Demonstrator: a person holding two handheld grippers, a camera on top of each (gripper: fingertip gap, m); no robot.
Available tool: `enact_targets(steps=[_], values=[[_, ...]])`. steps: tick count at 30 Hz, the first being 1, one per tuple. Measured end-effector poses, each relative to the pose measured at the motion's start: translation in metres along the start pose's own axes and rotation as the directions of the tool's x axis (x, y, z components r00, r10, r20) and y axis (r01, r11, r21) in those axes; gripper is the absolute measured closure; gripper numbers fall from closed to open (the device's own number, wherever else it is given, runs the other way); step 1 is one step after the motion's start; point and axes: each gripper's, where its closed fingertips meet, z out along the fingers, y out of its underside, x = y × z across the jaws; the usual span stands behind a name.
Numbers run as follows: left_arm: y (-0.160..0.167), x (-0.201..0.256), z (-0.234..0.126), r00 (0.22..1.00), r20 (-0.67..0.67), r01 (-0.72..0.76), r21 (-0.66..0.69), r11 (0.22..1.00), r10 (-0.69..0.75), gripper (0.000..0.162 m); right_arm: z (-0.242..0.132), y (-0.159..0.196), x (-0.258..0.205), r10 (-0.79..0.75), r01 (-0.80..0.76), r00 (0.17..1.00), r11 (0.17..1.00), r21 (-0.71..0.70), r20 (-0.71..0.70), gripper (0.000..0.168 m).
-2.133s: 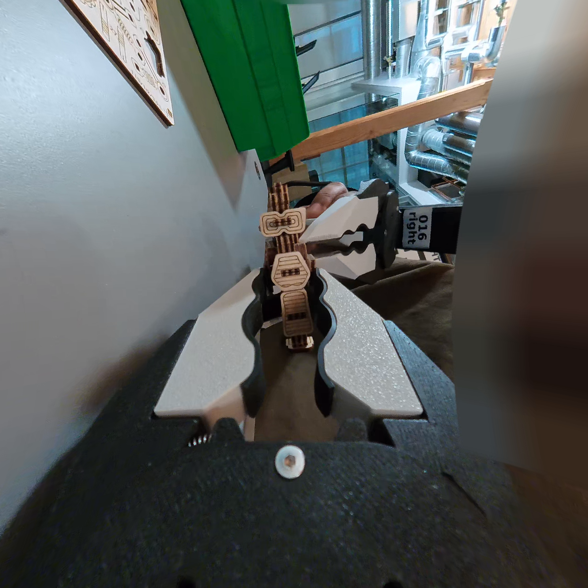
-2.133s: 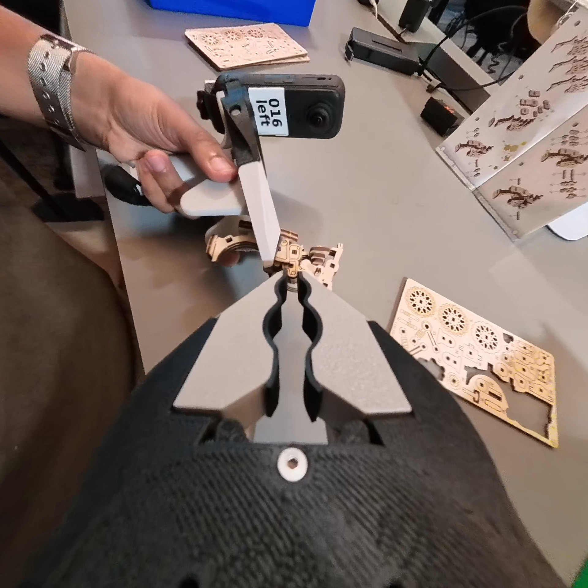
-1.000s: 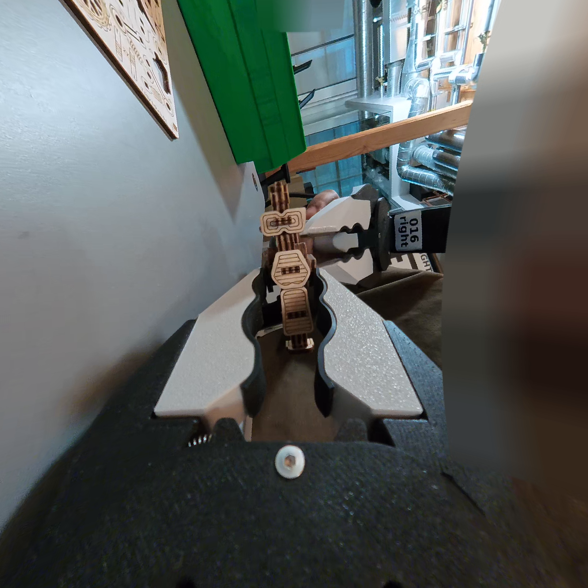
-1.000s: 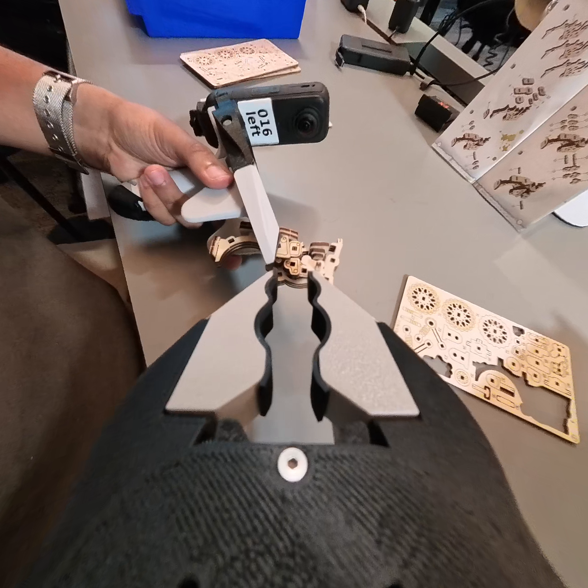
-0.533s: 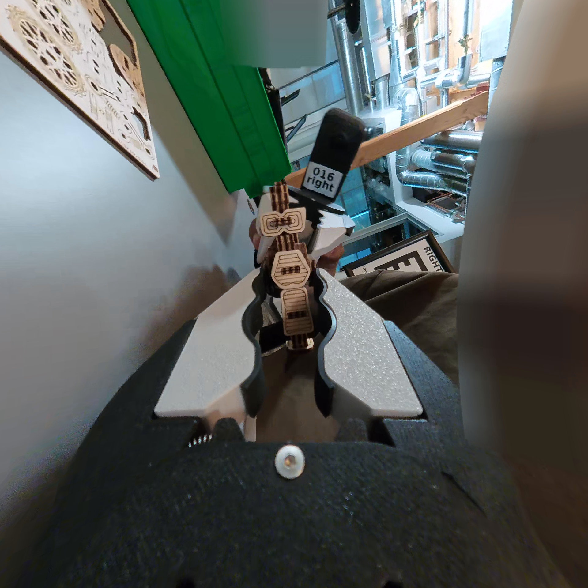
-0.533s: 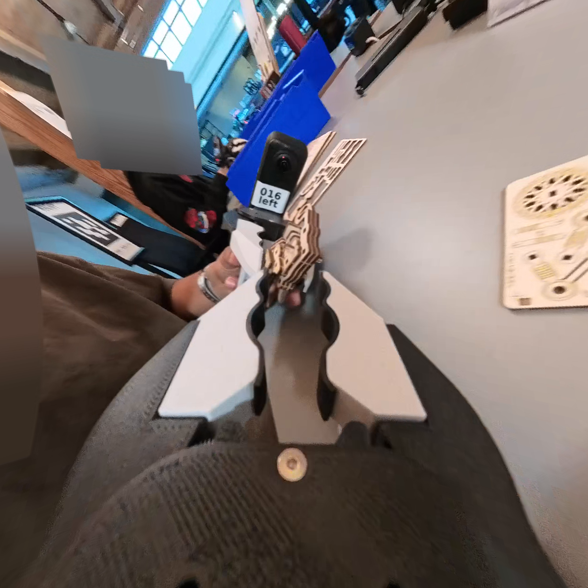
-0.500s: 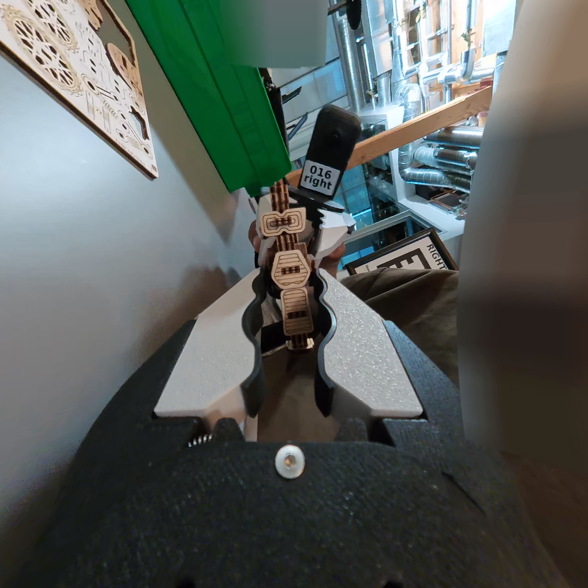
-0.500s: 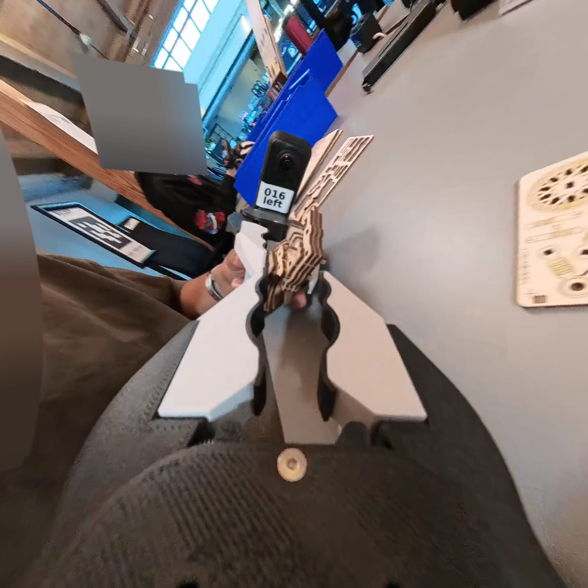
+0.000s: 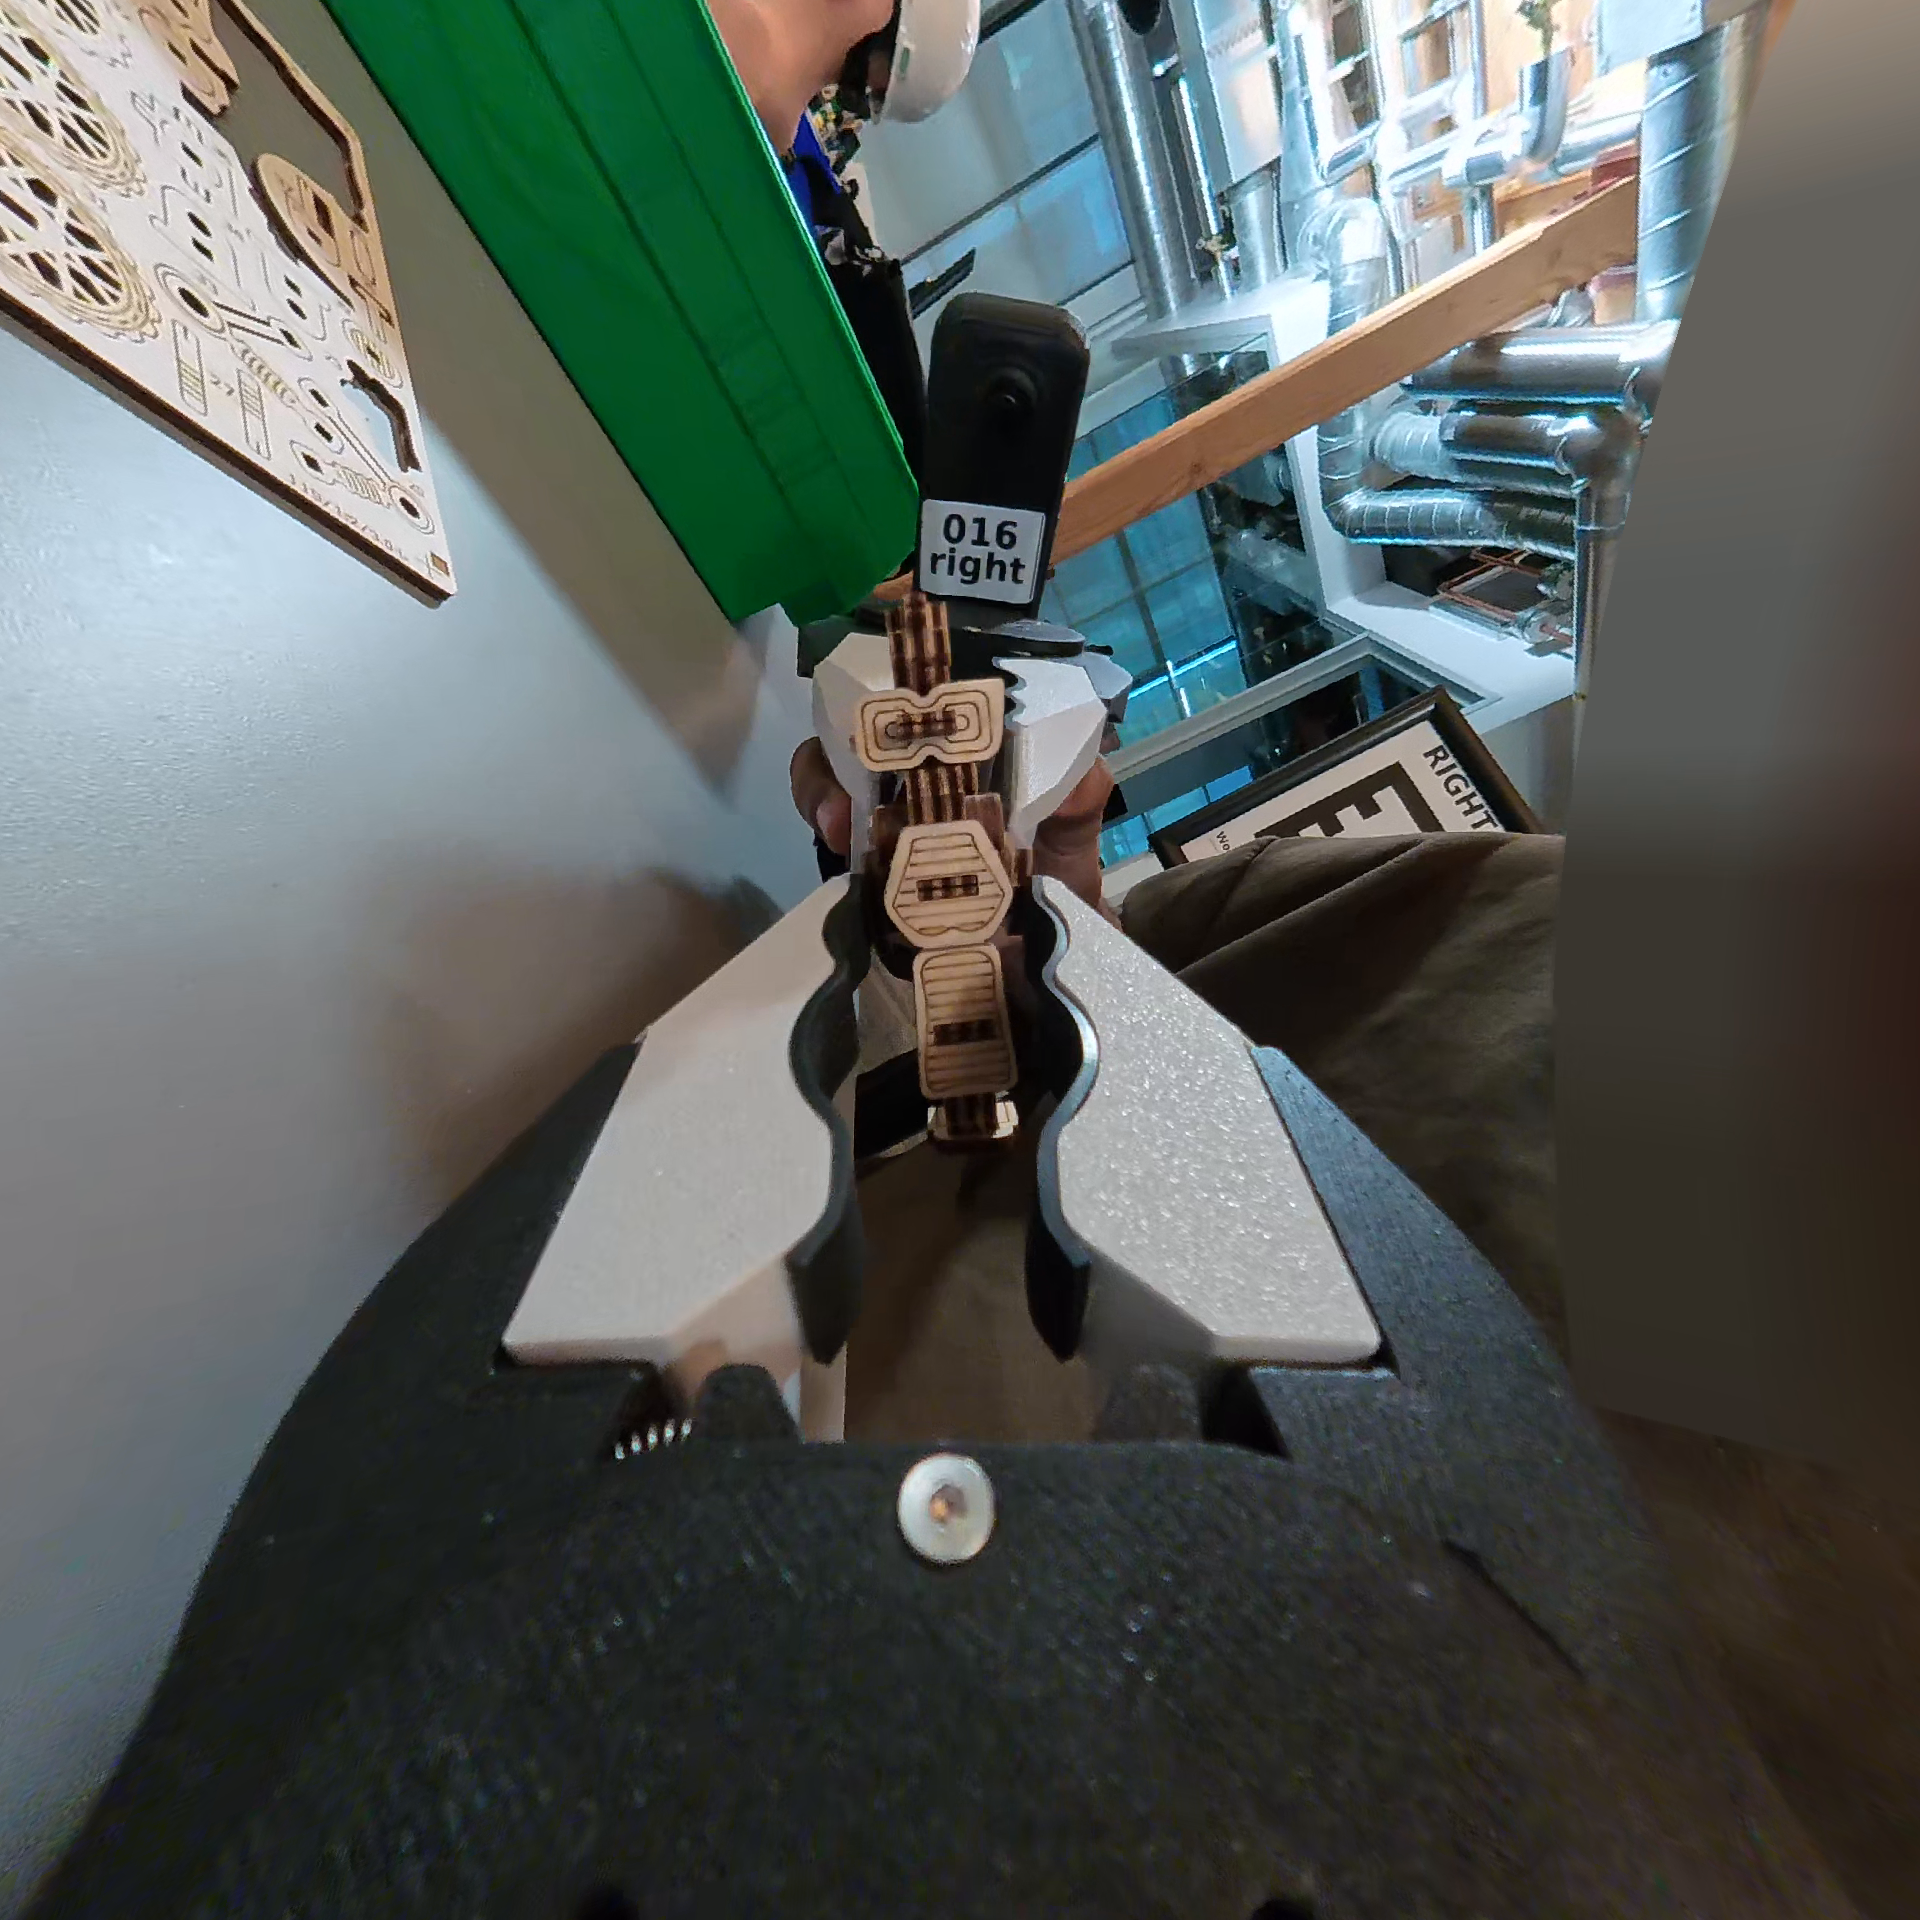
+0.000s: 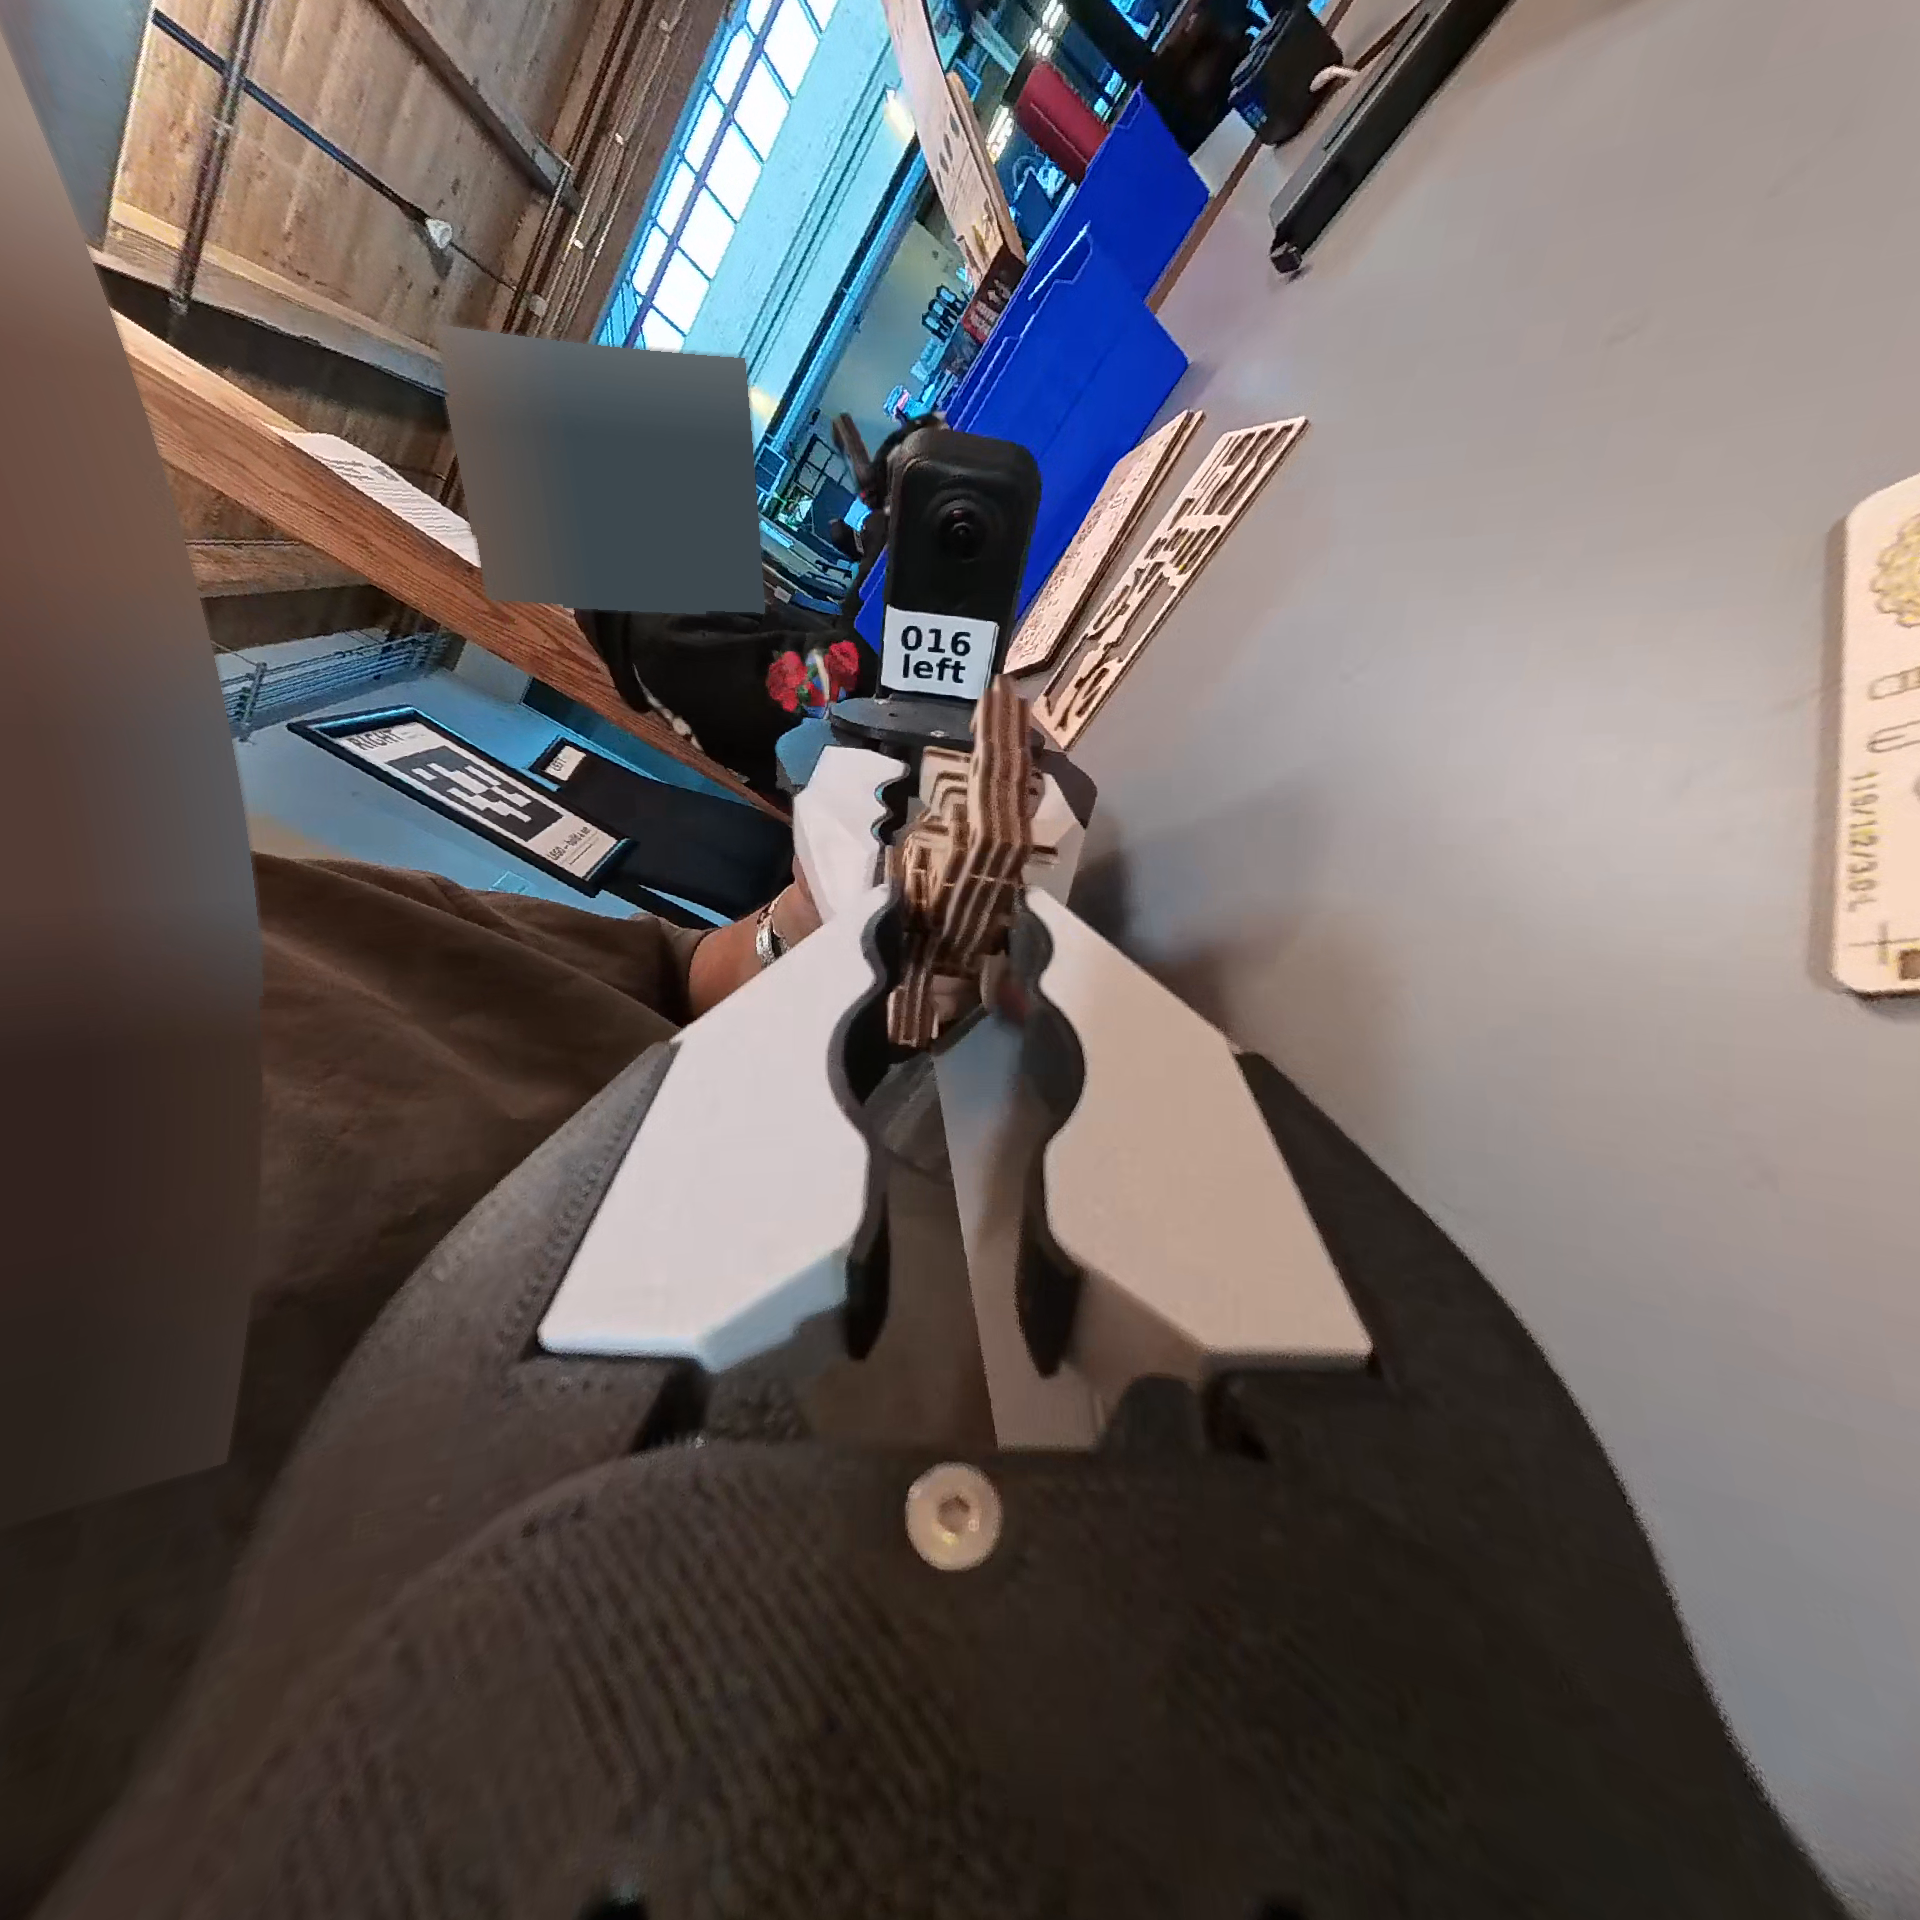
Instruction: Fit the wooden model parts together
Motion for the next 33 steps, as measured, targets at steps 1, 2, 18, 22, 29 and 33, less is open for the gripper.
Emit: enact_targets(steps=[1, 2, 18, 22, 29, 33], values=[[0.0, 0.0, 0.0, 1.0, -0.002, 0.0, 0.0, 1.0, 0.0, 0.135, 0.0, 0.0, 0.0, 0.003, -0.003, 1.0, 1.0, -0.001, 0.005, 0.151], [0.0, 0.001, 0.0, 1.0, -0.003, -0.002, 0.0, 1.0, 0.002, 0.135, 0.0, 0.0, -0.001, 0.007, -0.007, 1.0, 1.0, -0.002, 0.009, 0.152], [0.001, 0.003, -0.001, 0.996, 0.024, -0.088, -0.012, 0.996, 0.089, 0.133, 0.0, -0.001, -0.008, -0.059, 0.059, 0.998, 0.998, -0.024, 0.03, 0.155], [-0.009, 0.004, -0.008, 0.987, 0.057, -0.152, 0.031, 0.988, 0.15, 0.12, 0.0, -0.002, -0.013, -0.158, 0.158, 0.987, 0.987, -0.038, 0.016, 0.155], [-0.007, 0.006, -0.008, 0.961, 0.104, -0.26, 0.007, 0.966, 0.258, 0.134, 0.006, 0.005, -0.013, -0.278, 0.274, 0.96, 0.958, -0.083, -0.034, 0.154], [-0.009, 0.009, -0.01, 0.955, 0.106, -0.279, 0.009, 0.96, 0.277, 0.136, 0.006, 0.004, -0.015, -0.316, 0.313, 0.948, 0.947, -0.075, -0.042, 0.154]])
